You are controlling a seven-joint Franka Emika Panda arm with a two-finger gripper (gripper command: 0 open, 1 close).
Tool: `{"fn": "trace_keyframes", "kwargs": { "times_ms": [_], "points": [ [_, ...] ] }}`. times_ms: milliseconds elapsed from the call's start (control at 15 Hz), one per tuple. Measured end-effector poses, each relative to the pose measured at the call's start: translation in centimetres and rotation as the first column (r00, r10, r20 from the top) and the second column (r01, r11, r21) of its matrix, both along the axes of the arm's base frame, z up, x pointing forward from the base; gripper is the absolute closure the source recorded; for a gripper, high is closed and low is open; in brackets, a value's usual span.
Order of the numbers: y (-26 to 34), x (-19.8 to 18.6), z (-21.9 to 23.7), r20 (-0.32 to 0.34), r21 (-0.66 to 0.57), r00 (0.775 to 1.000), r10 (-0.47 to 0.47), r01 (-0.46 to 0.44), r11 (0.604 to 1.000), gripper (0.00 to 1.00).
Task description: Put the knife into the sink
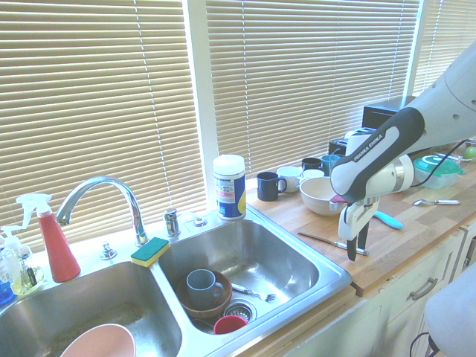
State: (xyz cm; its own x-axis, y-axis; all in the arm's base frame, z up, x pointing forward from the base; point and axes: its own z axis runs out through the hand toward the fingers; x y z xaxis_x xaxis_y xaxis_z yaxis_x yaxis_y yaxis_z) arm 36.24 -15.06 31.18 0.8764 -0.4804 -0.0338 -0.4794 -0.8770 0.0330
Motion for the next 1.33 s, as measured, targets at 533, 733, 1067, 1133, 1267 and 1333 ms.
{"fn": "trace_keyframes", "kwargs": {
  "times_ms": [533,733,1067,1133,1267,1333],
  "points": [
    [0.1,0.1,-0.1,0.004,-0.002,1.000,-0.004,0.004,1.000,1.00],
    [0.3,0.2,0.0,0.007,-0.003,1.000,-0.005,0.005,1.000,1.00],
    [0.4,0.5,0.2,0.016,0.002,0.999,-0.036,0.036,0.999,1.00],
    [0.4,0.9,0.7,0.031,0.010,0.998,-0.056,0.055,0.998,1.00],
    [0.5,2.0,2.7,0.072,0.030,0.993,-0.090,0.088,0.996,1.00],
    [0.7,2.6,4.2,0.094,0.037,0.991,-0.099,0.096,0.995,1.00]
  ]
}}
